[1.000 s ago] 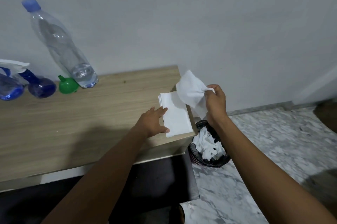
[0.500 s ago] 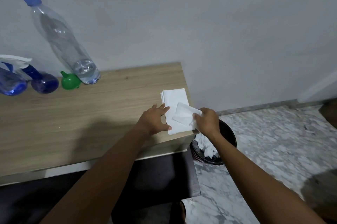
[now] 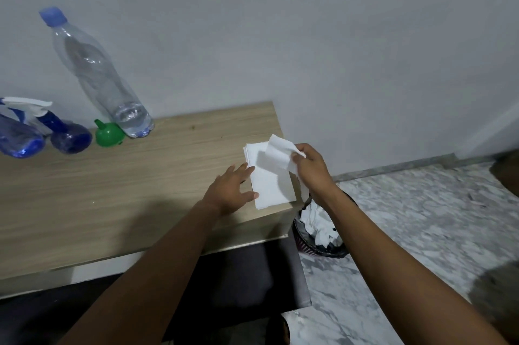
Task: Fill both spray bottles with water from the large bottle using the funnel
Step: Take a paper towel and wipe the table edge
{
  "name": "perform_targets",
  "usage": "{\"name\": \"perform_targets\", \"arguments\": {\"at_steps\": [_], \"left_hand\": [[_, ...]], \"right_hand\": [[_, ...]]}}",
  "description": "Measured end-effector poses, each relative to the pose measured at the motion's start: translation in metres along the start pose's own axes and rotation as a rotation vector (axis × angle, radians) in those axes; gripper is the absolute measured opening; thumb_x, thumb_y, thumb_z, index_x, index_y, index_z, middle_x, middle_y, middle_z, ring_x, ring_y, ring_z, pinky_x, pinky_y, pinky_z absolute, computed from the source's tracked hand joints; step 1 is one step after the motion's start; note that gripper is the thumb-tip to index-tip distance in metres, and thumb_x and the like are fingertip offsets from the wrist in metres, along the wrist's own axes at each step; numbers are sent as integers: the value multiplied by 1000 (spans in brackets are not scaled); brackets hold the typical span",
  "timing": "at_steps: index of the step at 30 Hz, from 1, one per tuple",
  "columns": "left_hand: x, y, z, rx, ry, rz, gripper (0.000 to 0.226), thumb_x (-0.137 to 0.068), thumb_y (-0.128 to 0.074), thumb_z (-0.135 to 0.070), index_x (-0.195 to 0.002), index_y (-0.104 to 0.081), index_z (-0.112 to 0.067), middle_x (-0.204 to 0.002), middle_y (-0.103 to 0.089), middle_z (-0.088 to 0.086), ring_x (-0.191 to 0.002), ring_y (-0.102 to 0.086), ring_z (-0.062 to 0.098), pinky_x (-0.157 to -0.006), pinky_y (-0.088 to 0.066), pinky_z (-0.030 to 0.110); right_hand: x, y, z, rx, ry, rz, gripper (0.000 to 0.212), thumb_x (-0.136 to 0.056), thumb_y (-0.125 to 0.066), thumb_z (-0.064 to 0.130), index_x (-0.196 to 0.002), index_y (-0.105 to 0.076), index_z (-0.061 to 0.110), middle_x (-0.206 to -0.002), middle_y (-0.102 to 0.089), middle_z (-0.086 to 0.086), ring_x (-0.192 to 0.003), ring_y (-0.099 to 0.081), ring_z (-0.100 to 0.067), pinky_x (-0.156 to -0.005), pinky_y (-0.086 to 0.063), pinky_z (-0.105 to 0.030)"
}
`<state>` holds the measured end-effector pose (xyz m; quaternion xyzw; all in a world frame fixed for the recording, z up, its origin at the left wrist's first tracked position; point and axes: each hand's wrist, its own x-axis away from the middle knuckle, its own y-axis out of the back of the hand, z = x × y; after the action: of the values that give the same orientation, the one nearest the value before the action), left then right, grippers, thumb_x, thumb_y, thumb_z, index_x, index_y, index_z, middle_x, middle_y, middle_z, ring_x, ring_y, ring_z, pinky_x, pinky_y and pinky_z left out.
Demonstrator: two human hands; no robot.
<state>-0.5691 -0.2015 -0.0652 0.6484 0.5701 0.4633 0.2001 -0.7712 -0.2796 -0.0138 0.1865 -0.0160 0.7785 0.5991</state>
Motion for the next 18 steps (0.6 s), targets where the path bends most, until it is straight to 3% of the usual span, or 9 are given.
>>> {"name": "perform_targets", "arguments": {"at_steps": [4,8,11,13,18], "left_hand": [[28,2,26,21,3,-66,71,-96,-62,-44,-157,-29,-32,-168,-16,-10,-157,-7,18,-126,-14,42],[59,16,73,23,71,-83,69,-94,-64,-44,-156,-35,-33,-167,-22,-8,-156,-13,19,-125,-16,36],[89,34,117,49,118,-150,66,-94,-65,-41,-154,-39,-32,-166,-27,-7,-155,-17,19,-125,-19,36],[114,49,151,73,153,-207,64,-94,-66,-39,-153,-42,-30,-164,-31,-6,-154,-20,20,-124,-21,36],[178,86,255,92,230,-326,63,-91,-72,-31,-149,-48,-26,-161,-38,0,-152,-27,24,-120,-25,35]], "right_hand": [[8,-28,3,-15,-87,121,24,-104,-47,40,-108,-63,23,-117,-66,-2,-104,-61,-21,-93,-47,-38],[27,-81,14,-42,-113,164,29,-105,-42,29,-94,-68,23,-97,-68,-3,-85,-60,-16,-76,-45,-30],[36,-131,16,89,35,225,34,-105,-40,13,-116,-72,19,-117,-68,-4,-108,-62,-22,-93,-51,-36],[41,-170,15,152,150,210,30,-99,-51,4,-115,-74,16,-117,-69,2,-112,-62,-18,-101,-49,-34],[61,-294,22,184,189,176,16,-83,-78,8,-94,-81,20,-99,-77,5,-98,-69,-14,-89,-51,-29]]}}
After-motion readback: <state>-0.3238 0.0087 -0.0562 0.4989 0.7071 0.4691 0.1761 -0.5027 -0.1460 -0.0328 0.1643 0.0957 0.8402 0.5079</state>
